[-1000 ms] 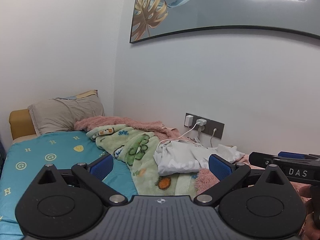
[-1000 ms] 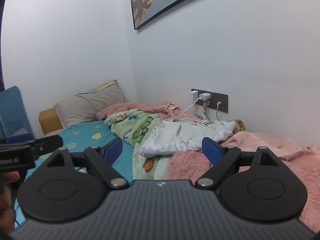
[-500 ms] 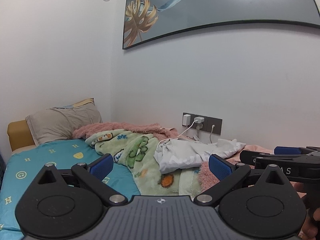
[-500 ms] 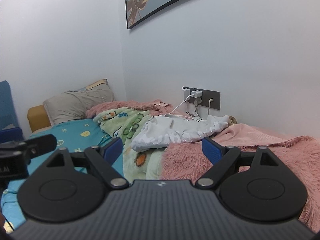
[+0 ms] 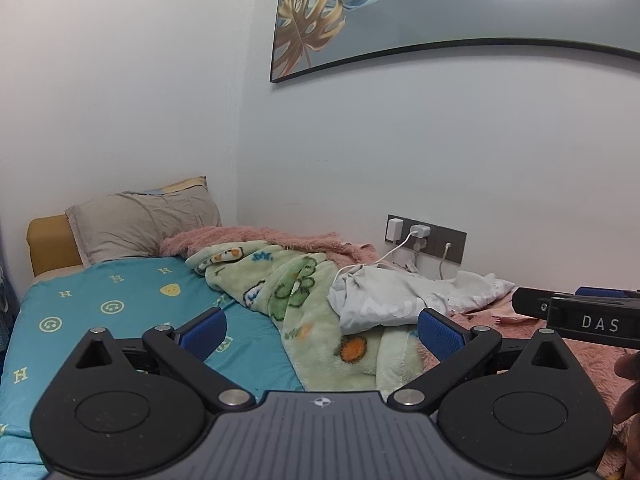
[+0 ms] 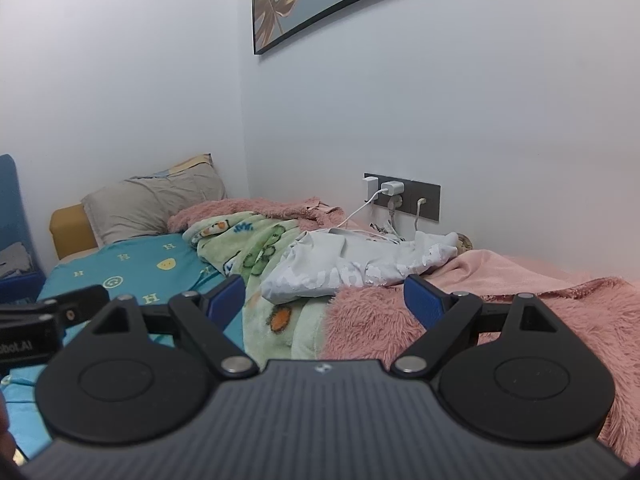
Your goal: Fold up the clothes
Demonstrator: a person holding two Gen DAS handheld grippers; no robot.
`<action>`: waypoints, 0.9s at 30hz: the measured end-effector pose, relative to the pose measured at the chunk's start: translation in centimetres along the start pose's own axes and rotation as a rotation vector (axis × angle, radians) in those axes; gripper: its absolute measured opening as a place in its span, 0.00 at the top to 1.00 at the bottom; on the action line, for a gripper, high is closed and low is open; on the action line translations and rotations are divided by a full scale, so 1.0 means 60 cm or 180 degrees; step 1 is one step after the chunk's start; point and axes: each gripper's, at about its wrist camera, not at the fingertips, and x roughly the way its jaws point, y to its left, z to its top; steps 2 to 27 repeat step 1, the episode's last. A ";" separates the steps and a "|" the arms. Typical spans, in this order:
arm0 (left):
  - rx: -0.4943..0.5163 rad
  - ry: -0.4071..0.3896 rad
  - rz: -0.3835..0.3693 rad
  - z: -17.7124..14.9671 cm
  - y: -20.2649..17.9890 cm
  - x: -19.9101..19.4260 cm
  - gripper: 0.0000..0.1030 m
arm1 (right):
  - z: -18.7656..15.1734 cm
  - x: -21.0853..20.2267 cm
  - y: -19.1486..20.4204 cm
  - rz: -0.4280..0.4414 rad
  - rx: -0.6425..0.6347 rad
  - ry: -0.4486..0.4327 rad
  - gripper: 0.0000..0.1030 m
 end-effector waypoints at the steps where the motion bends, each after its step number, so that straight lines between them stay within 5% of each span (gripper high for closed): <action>1: -0.0003 -0.0001 -0.0004 0.000 0.000 -0.002 0.00 | 0.000 0.000 0.000 0.0013 0.0008 0.0010 0.15; 27: -0.0003 -0.0001 -0.0004 0.000 0.000 -0.002 0.00 | 0.000 0.000 0.000 0.0013 0.0008 0.0010 0.15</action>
